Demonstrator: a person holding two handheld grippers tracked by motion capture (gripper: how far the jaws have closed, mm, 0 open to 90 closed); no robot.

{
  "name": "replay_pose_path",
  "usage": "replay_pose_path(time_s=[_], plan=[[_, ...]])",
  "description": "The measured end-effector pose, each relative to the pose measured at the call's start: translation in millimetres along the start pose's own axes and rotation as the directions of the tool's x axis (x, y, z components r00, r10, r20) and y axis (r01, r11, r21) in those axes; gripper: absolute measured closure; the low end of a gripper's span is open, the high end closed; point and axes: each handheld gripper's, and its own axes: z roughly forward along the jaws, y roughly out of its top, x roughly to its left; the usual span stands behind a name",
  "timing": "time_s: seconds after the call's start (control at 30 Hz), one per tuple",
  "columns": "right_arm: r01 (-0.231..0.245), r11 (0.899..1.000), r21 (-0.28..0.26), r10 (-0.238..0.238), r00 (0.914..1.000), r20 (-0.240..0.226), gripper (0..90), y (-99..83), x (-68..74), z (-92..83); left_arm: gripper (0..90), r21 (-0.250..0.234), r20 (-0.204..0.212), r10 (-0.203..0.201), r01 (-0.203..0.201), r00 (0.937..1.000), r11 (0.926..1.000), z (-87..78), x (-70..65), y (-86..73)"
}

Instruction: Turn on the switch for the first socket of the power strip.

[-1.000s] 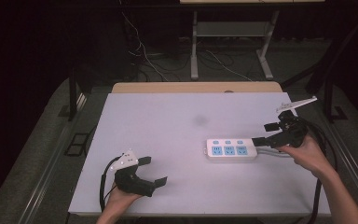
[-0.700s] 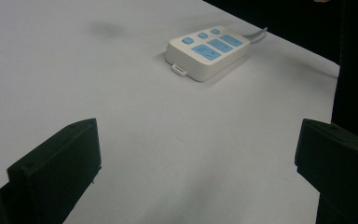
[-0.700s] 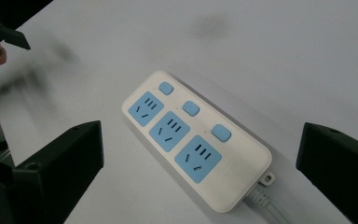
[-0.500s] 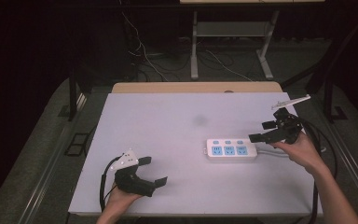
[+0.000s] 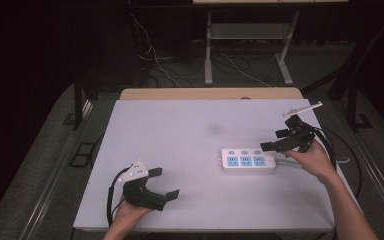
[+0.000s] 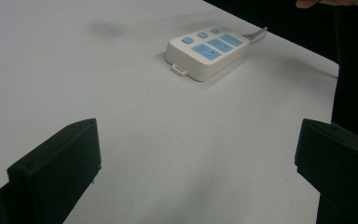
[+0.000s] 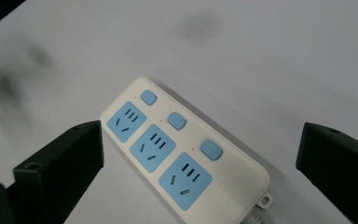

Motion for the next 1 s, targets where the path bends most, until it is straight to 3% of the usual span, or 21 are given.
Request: replay_pose_path(time_s=[0.03,0.07,0.13,0.17,0.4,0.43,0.63,0.77,1.0], plan=[[0.0,1.0,0.0,0.0,1.0,0.0,7.2,0.0,0.0,0.0,0.0,0.0,0.001,0.0,0.0,1.0,1.0,0.0,0.1,0.0],[0.002,1.0,-0.004,-0.002,0.9999,-0.013,18.3,-0.1,-1.2,1.2,0.0,0.0,0.0,0.0,0.0,1.0,1.0,-0.1,0.0,-0.1],[0.007,1.0,0.009,-0.007,1.0,0.002,25.5,0.5,-1.3,3.9,0.0,0.001,0.001,0.001,-0.001,1.0,1.0,-0.1,0.0,-0.1],[0.007,1.0,0.009,-0.007,1.0,0.002,25.5,0.5,-1.3,3.9,0.0,0.001,0.002,0.001,-0.001,1.0,1.0,-0.2,0.0,-0.1],[0.015,1.0,0.004,-0.015,0.9998,0.011,47.2,0.5,-3.5,10.8,0.0,-0.01,-0.002,-0.001,0.001,1.0,0.9999,-1.9,0.0,-0.3],[0.016,1.0,-0.004,-0.016,0.9999,0.0,54.9,0.6,-4.0,12.1,0.0,-0.01,-0.002,0.0,0.0,1.0,0.9999,-2.0,0.0,-0.3],[0.036,0.999,0.011,-0.036,0.999,-0.028,75.6,1.2,-5.8,17.6,0.0,-0.009,-0.002,0.0,0.0,1.0,1.0,-1.5,0.0,-0.2],[0.047,0.998,0.04,-0.046,0.9984,-0.035,84.8,0.7,-8.4,23.8,0.0,-0.01,-0.002,0.0,0.0,1.0,1.0,-1.7,0.1,-0.3],[0.041,0.997,0.061,-0.038,0.9981,-0.049,89.3,0.2,-12.8,33.6,0.0,-0.009,0.0,0.001,-0.001,1.0,1.0,-1.6,0.1,-0.2]])
